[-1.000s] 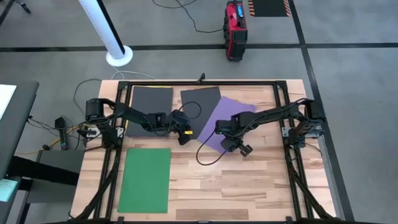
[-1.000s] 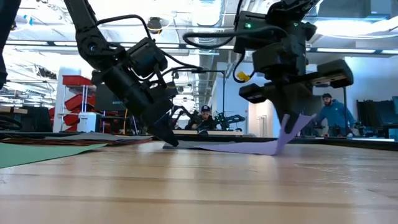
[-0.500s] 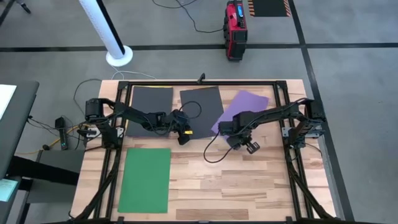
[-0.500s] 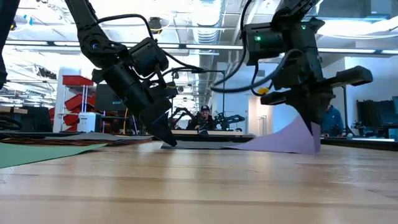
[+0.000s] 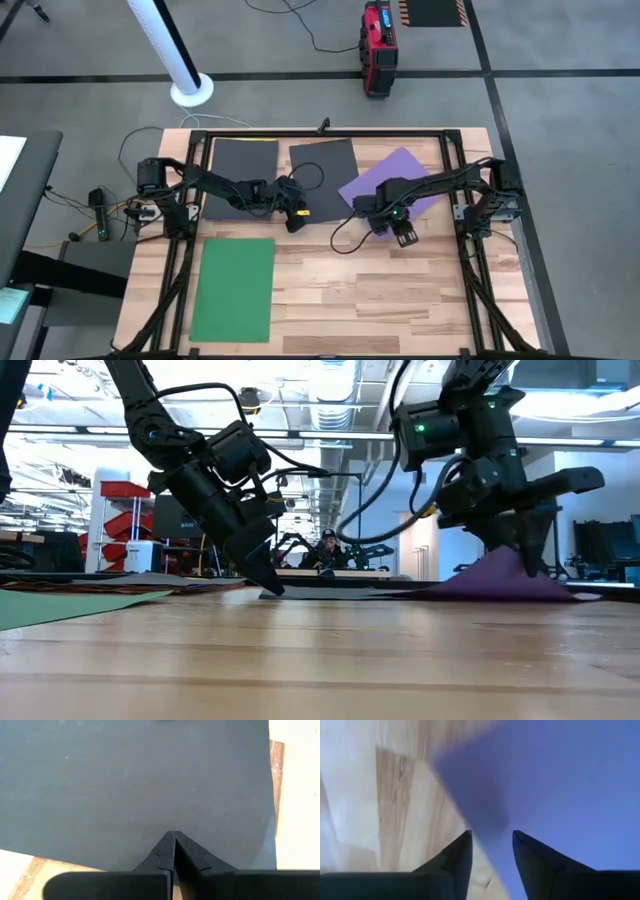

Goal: Organize paper
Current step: Move the purple paper to the top right of the table

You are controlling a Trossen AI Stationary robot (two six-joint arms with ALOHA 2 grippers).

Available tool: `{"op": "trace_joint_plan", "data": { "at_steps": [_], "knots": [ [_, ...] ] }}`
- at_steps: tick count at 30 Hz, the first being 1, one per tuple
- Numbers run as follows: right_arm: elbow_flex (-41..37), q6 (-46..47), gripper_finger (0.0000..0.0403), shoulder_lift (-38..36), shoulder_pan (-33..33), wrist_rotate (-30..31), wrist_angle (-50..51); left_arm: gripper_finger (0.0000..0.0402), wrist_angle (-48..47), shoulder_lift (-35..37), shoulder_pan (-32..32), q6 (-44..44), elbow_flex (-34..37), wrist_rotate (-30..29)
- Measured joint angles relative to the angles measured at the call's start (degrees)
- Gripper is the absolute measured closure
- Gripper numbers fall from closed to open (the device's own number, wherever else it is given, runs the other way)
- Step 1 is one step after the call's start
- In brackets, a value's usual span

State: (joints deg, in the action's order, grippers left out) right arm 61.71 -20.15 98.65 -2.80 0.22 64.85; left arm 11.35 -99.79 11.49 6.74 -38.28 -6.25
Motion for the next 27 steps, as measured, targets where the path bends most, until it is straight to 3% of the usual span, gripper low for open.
{"op": "trace_joint_plan", "data": {
  "at_steps": [5, 11, 15, 22, 27],
  "knots": [
    [0.0, 4.08, 0.0278, 0.0, -0.25, -0.52, 3.68, 0.0401, 0.04, 0.0, 0.0, 0.18, 0.02, 0.43],
    [-0.97, 8.87, 0.039, -1.91, -0.25, -0.76, -7.16, 0.0401, 0.04, -0.02, -0.02, 0.85, 0.03, 0.47],
    [-2.54, 15.95, 0.04, -3.76, -0.24, 0.03, -14.96, 0.0401, 0.05, -0.04, -0.02, 0.9, 0.04, 0.51],
    [-7.96, 35.52, 0.0402, -4.98, -1.39, 6.54, -24.44, 0.0401, 0.07, -0.04, -0.02, 1.8, 0.04, 0.53],
    [-13.1, 44.99, 0.0402, -4.97, -2.79, 7.1, -30.05, 0.0401, 0.07, -0.04, -0.02, 3.15, 0.04, 0.54]
  ]
}}
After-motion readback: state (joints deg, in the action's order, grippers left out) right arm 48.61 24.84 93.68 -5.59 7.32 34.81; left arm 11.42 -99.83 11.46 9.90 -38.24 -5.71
